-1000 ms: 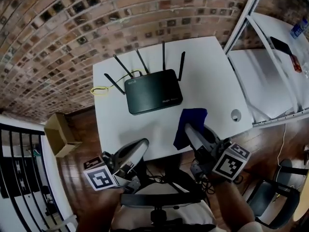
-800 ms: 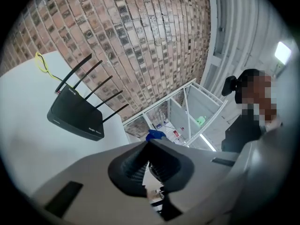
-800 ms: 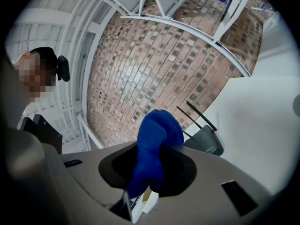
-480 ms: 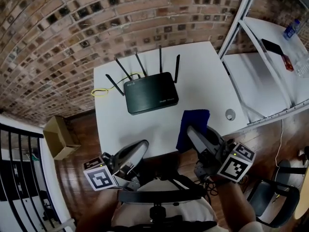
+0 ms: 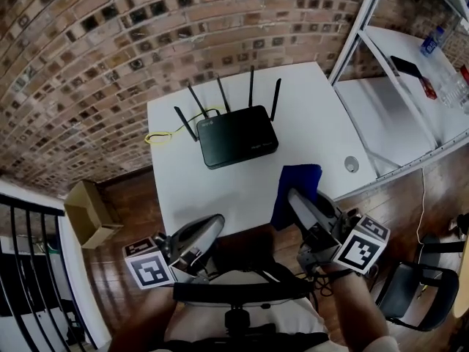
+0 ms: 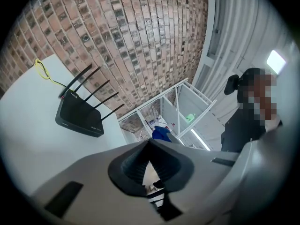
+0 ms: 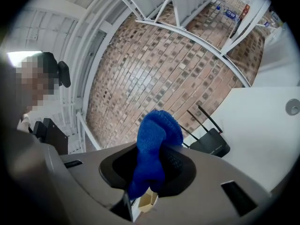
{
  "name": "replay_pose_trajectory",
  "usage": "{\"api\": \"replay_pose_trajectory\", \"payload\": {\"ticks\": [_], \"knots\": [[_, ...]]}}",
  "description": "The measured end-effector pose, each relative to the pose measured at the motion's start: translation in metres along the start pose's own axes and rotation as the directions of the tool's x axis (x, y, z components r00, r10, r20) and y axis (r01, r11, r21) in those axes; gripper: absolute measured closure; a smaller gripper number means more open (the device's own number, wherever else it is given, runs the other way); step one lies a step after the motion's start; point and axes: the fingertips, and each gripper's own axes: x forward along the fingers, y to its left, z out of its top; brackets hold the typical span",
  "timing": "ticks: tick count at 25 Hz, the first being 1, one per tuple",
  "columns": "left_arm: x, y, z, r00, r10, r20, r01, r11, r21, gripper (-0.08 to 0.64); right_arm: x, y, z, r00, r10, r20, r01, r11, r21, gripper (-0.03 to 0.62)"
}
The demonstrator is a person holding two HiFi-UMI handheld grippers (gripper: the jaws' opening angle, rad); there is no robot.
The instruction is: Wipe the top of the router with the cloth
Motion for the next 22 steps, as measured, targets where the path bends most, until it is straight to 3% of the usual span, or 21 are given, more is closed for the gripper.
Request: {"api": "replay_pose_trajectory", "payload": {"ticks": [22], "knots": [[-0.021, -0.002, 0.007, 0.998, -0.040, -0.037, 0.040, 0.999, -0.003, 0.549, 0.004, 0.014, -0.001, 0.998, -0.058, 0.002, 0.058, 0.998, -0.038, 0.483]]}}
